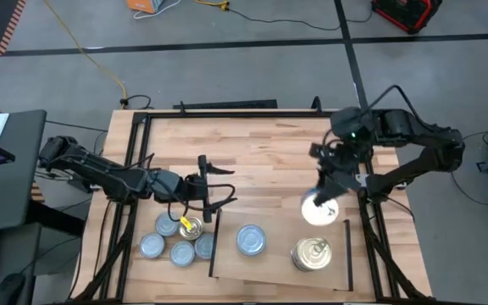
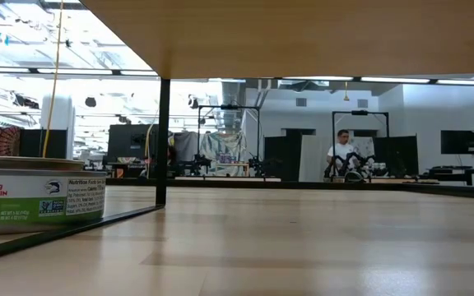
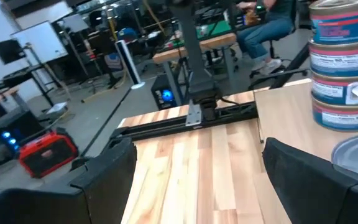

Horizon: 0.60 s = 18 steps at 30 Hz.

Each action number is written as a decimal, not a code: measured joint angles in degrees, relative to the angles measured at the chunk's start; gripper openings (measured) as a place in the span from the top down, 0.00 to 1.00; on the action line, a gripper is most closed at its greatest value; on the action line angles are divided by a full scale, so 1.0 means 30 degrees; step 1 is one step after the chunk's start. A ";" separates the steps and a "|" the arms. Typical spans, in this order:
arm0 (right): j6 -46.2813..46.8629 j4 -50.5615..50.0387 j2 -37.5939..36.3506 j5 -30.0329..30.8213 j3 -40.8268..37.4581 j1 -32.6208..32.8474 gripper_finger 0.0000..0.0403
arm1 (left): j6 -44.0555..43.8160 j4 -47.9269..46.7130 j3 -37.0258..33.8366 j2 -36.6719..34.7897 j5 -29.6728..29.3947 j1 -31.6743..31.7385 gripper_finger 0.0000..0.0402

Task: Stack canned seafood by type on shelf
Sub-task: Stack the blue-pink tuna can on the top of the blue-pink tuna cans on the shelf

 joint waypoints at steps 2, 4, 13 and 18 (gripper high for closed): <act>0.1071 0.0016 0.0000 0.0047 -0.0005 0.0743 0.46 | -0.0461 -0.0070 -0.0003 0.0000 -0.0807 -0.0384 0.17; 0.1980 0.0170 0.0119 0.0328 -0.0036 0.1566 0.47 | -0.0801 -0.0094 -0.0007 0.0000 -0.1412 -0.0769 0.17; 0.3567 0.0680 0.1803 0.0908 -0.0066 0.4313 0.43 | -0.1884 -0.0064 -0.0022 0.0007 -0.3352 -0.1825 0.17; 0.3688 0.1203 0.2615 0.0480 -0.0073 0.5195 0.47 | -0.2304 0.0067 -0.0022 0.0007 -0.4127 -0.1897 0.17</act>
